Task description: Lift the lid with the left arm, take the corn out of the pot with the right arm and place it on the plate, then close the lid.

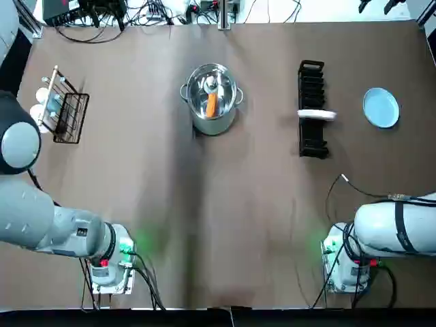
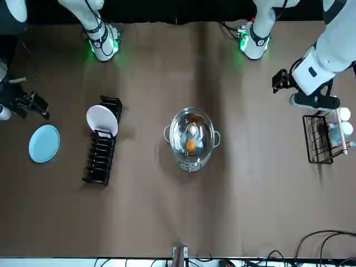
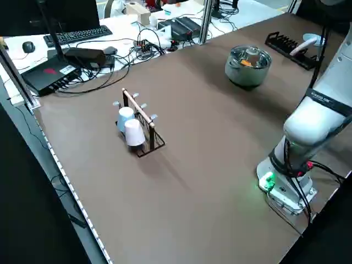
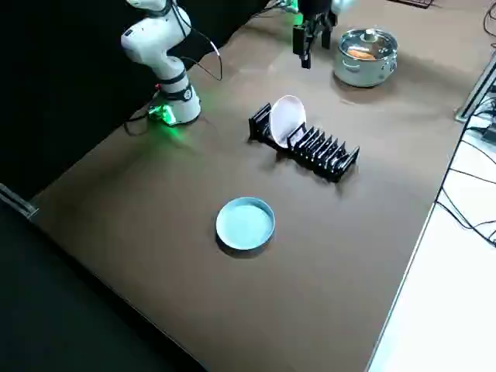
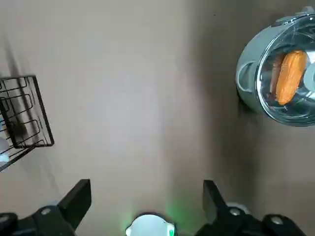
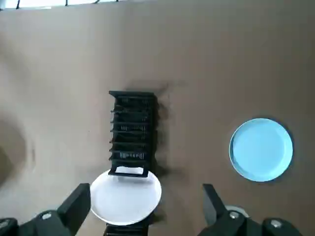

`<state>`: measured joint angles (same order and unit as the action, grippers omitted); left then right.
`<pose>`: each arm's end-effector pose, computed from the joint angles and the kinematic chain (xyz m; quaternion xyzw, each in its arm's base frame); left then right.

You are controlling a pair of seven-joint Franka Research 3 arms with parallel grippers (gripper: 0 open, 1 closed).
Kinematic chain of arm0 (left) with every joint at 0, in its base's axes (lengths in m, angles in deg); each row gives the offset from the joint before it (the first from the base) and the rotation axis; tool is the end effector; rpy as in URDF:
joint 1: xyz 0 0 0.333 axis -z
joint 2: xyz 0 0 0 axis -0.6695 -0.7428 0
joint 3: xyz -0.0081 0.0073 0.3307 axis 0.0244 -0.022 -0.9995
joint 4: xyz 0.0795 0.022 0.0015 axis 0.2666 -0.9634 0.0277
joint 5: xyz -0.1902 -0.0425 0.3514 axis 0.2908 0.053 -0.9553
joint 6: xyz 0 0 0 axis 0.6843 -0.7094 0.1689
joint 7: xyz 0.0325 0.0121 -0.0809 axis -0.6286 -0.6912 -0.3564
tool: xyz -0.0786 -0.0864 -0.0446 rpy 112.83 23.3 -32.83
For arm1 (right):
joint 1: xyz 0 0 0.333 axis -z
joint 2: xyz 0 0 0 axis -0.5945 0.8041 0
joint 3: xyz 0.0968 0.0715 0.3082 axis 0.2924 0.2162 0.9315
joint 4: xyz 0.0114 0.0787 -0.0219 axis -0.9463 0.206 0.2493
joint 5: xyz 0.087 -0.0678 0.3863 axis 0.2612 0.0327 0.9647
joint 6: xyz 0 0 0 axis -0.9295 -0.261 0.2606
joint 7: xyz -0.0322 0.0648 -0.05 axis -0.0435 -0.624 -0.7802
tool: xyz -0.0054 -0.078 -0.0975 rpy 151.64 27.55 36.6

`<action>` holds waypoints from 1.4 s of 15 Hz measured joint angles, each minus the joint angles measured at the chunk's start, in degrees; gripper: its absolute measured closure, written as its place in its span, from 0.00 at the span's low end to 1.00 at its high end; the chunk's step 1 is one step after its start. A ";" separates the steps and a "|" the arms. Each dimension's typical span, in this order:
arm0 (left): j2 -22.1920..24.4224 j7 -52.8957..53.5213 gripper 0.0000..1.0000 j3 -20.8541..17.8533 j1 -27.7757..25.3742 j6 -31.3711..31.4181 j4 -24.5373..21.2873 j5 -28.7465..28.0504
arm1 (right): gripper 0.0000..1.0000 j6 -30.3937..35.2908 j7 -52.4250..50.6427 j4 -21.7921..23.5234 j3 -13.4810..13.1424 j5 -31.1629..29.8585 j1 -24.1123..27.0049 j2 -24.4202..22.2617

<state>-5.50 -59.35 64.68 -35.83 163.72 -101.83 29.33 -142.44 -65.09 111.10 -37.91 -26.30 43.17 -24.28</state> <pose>0.5489 -0.1277 0.6085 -0.9944 0.0745 0.0748 0.0093 0.5679 -0.0110 0.5857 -0.9978 0.0289 -0.0593 0.0042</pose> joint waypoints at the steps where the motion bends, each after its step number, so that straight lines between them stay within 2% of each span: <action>1: 0.00 0.00 0.00 0.00 0.00 0.00 -0.02 0.00 | 0.00 0.36 0.00 0.10 0.02 0.00 0.00 0.01; 6: -0.03 -0.01 0.00 0.03 0.01 0.00 -0.18 0.44 | 0.00 3.03 0.01 0.08 0.73 0.08 -0.83 -0.02; 8: -0.55 -0.51 0.00 0.21 0.45 0.04 -0.51 2.68 | 0.00 3.47 0.01 0.06 0.82 0.28 -1.06 -0.04; 10: -2.83 -1.74 0.00 0.92 2.03 1.54 -1.30 7.50 | 0.00 5.27 0.01 0.02 0.84 0.31 -1.42 -0.09; 12: -7.31 -5.96 0.00 2.47 5.27 6.94 -1.93 11.62 | 0.00 6.63 0.01 0.01 0.84 0.31 -1.80 -0.20; 14: -12.69 -11.04 0.00 3.11 10.64 13.64 -2.01 12.54 | 0.00 6.91 0.01 -0.02 0.88 0.32 -2.51 -0.21; 17: -19.23 -17.84 0.00 3.03 18.49 23.21 -1.97 12.55 | 0.00 7.11 0.01 0.03 0.92 0.32 -3.95 -0.18; 19: -22.26 -20.19 0.00 2.95 21.48 28.11 -1.96 11.89 | 0.00 7.14 0.00 0.17 0.93 0.32 -4.90 0.24; 21: -24.36 -23.65 0.00 2.94 23.30 30.58 -1.93 8.36 | 0.00 7.12 0.01 0.23 0.94 0.32 -5.42 1.01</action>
<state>-29.86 -83.00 67.62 -12.52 194.30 -103.76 37.69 -135.32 -65.08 111.33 -36.97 -25.97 37.75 -23.26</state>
